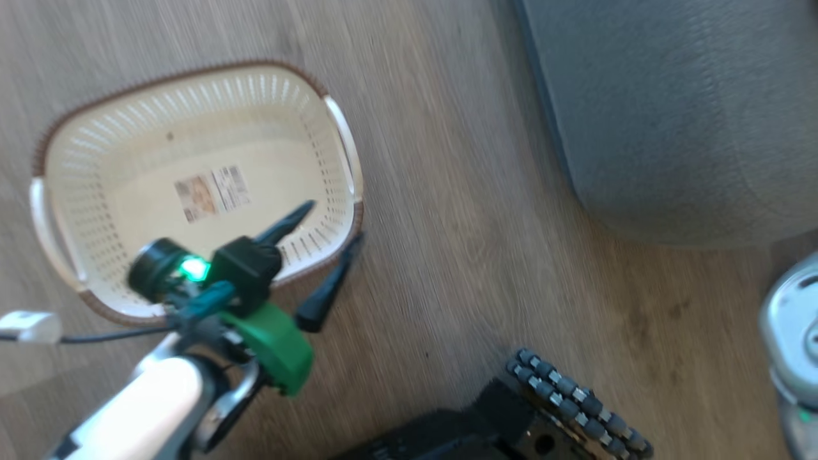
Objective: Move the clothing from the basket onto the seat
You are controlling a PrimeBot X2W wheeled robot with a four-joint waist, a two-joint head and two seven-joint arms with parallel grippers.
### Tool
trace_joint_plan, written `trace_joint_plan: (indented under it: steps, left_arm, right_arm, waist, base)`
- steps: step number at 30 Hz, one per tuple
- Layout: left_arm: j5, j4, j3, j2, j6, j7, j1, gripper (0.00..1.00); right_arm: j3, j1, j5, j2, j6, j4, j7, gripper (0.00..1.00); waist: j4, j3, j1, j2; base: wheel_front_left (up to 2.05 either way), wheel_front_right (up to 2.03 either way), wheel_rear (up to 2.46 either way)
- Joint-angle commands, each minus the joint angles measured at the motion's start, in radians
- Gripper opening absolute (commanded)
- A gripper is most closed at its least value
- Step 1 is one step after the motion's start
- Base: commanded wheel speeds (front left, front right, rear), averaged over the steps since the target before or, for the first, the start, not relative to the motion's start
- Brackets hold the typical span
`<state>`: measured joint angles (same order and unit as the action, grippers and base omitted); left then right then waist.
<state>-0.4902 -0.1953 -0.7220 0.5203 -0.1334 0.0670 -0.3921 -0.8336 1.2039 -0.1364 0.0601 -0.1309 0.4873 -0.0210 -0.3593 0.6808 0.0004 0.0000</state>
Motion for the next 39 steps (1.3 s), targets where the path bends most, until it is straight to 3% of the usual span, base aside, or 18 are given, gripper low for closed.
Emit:
trace_joint_plan:
  steps: [1, 2, 3, 4, 5, 6, 13, 20, 22, 26, 32, 39]
  left_arm:
    - [0.012, -0.062, 0.050, 0.046, -0.017, 0.008, 0.023, 1.00]
    - [0.013, -0.074, 0.057, 0.061, -0.022, 0.010, 0.030, 1.00]
    - [0.013, -0.085, 0.063, 0.072, -0.027, 0.013, 0.036, 1.00]
    - [0.012, -0.094, 0.067, 0.081, -0.031, 0.016, 0.040, 1.00]
    - [0.011, -0.101, 0.070, 0.086, -0.033, 0.019, 0.042, 1.00]
    - [0.010, -0.109, 0.073, 0.090, -0.035, 0.022, 0.042, 1.00]
    - [-0.003, -0.115, 0.090, 0.079, -0.044, 0.023, 0.019, 1.00]
    - [-0.040, -0.055, 0.099, 0.021, -0.044, -0.024, 0.005, 1.00]
    - [-0.059, -0.009, 0.099, -0.011, -0.042, -0.056, 0.012, 1.00]
    - [-0.083, 0.048, 0.100, -0.050, -0.038, -0.097, 0.018, 1.00]
    - [-0.104, 0.099, 0.109, -0.075, -0.032, -0.133, 0.016, 1.00]
    - [-0.127, 0.161, 0.113, -0.117, -0.027, -0.184, 0.019, 1.00]
  right_arm:
    - [-0.004, -0.003, -0.013, 0.006, 0.000, -0.006, -0.038, 0.00]
    - [-0.006, -0.009, -0.021, 0.002, 0.000, 0.014, -0.054, 0.00]
    - [-0.004, -0.015, -0.034, -0.001, 0.000, 0.032, -0.069, 0.13]
    - [-0.001, -0.018, -0.049, -0.002, 0.000, 0.048, -0.086, 0.40]
    - [-0.001, -0.020, -0.061, -0.004, 0.000, 0.063, -0.102, 0.81]
    - [-0.001, -0.019, -0.071, -0.005, 0.000, 0.079, -0.112, 1.00]
    - [0.083, -0.032, -0.124, 0.004, 0.000, 0.151, -0.122, 1.00]
    - [0.346, -0.154, -0.086, 0.050, 0.000, 0.149, -0.085, 1.00]
    - [0.478, -0.259, -0.029, 0.052, 0.000, 0.082, -0.038, 1.00]
    - [0.582, -0.439, 0.068, 0.070, 0.000, -0.083, 0.054, 1.00]
    - [0.590, -0.699, 0.133, 0.071, 0.000, -0.362, 0.176, 1.00]
    - [0.629, -0.831, 0.136, 0.032, 0.000, -0.581, 0.163, 1.00]
  waist:
    - [-0.021, 0.078, -0.0004, 0.0000]
    - [-0.028, 0.085, -0.0004, 0.0000]
    - [-0.035, 0.089, -0.0004, 0.0000]
    - [-0.041, 0.090, -0.0004, 0.0000]
    - [-0.047, 0.089, -0.0004, 0.0000]
    - [-0.053, 0.086, -0.0004, 0.0000]
    - [-0.077, 0.038, -0.0004, 0.0000]
    - [-0.067, -0.077, -0.0004, 0.0000]
    - [-0.048, -0.138, -0.0004, 0.0000]
    - [-0.015, -0.200, -0.0004, 0.0000]
    - [0.010, -0.236, -0.0004, 0.0000]
    - [0.065, -0.301, -0.0004, 0.0000]
  base:
    - [0.00, 0.00, 0.00]
    - [0.00, 0.00, 0.00]
    - [0.00, 0.00, 0.00]
    - [0.00, 0.00, 0.00]
    - [0.00, 0.00, 0.00]
    - [0.00, 0.00, 0.00]
    - [0.00, 0.00, 0.00]
    - [0.00, 0.00, 0.00]
    - [0.00, 0.00, 0.00]
    - [0.00, 0.00, 0.00]
    - [0.00, 0.00, 0.00]
    - [0.00, 0.00, 0.00]
